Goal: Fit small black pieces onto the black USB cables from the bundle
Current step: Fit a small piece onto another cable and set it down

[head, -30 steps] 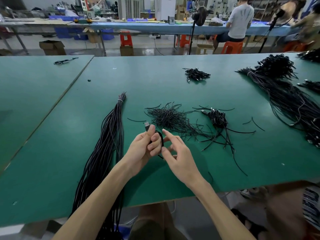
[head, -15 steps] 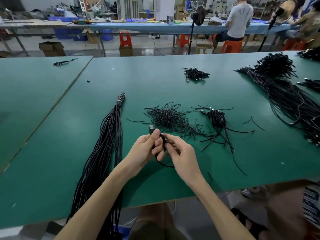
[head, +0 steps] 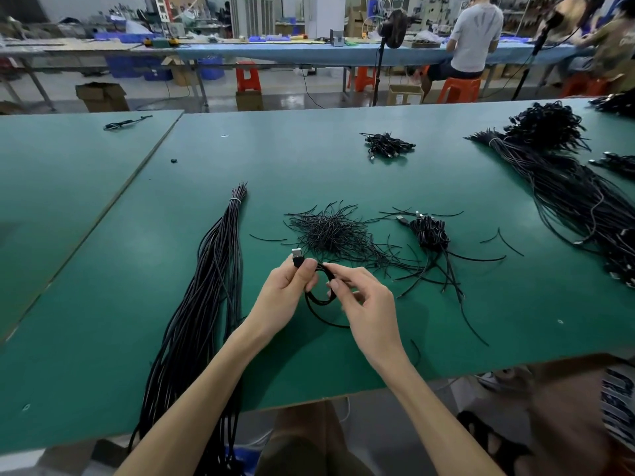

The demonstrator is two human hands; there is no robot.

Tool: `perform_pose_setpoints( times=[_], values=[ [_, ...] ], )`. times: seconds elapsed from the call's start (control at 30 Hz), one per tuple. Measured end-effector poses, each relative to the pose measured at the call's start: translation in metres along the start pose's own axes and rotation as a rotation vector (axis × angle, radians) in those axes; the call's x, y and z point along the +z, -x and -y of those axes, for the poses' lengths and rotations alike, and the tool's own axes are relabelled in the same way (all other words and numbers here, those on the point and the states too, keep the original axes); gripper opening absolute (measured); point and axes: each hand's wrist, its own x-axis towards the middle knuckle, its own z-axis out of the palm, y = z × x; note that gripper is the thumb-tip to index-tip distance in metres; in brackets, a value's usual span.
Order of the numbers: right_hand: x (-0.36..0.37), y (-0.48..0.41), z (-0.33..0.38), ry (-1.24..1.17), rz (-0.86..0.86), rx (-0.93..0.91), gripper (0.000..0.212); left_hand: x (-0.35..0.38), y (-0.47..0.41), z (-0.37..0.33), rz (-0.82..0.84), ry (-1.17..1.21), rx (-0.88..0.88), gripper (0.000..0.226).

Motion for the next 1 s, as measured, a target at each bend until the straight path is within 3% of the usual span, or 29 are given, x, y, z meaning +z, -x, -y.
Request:
perform_pose_setpoints(
  times=[0.27,0.4,0.47,0.67,1.0],
  values=[
    [0.007,0.005,0.001,0.182,0.078,-0.122,0.037,-0.001,0.002,0.000,0.019,0.149,-0.140,0.049],
    [0.011,0.008,0.008,0.335,0.317,-0.060,0.084,-0.002,0.004,0.001,0.010,0.150,-0.128,0.049],
    [0.012,0.010,0.007,0.448,0.358,-0.085,0.092,0.000,0.006,0.000,0.016,0.132,-0.130,0.052],
    [0.012,0.009,0.007,0.379,0.239,-0.127,0.070,0.001,0.005,-0.006,-0.008,0.162,-0.116,0.051],
    [0.010,0.003,0.004,0.237,0.144,-0.108,0.059,0.003,0.004,-0.006,-0.024,0.115,-0.079,0.046]
  ],
)
